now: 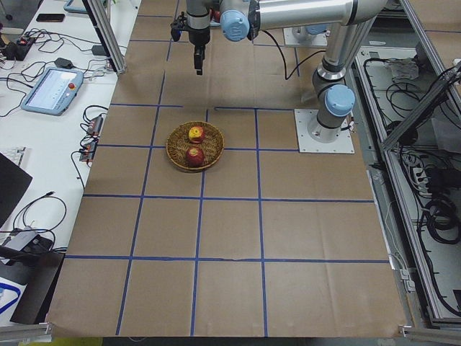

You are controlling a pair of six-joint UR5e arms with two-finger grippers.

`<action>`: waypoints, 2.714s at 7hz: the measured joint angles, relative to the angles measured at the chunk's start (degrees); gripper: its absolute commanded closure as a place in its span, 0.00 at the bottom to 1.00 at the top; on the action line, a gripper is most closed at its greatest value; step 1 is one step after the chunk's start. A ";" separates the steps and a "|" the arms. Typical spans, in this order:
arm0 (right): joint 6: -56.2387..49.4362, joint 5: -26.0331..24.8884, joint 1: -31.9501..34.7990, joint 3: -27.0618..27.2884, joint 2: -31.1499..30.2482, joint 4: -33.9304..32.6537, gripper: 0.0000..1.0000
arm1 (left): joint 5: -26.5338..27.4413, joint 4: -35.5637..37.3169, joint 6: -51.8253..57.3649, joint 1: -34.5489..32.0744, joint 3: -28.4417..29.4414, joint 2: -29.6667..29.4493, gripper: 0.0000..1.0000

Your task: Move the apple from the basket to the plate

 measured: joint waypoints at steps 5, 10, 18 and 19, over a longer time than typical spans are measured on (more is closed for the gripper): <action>0.00 0.00 0.00 0.00 0.00 0.00 0.00 | -5.05 2.82 3.76 11.17 -1.01 -1.71 0.02; -0.09 0.00 0.00 0.00 0.00 0.00 0.00 | -6.46 15.63 15.56 16.08 -7.40 -12.04 0.02; -0.09 0.00 0.00 0.00 0.00 0.00 0.00 | -5.77 25.74 16.07 15.67 -14.41 -17.94 0.70; -0.09 0.00 0.00 0.00 0.00 0.00 0.00 | -5.72 25.79 16.10 15.57 -13.75 -17.30 0.69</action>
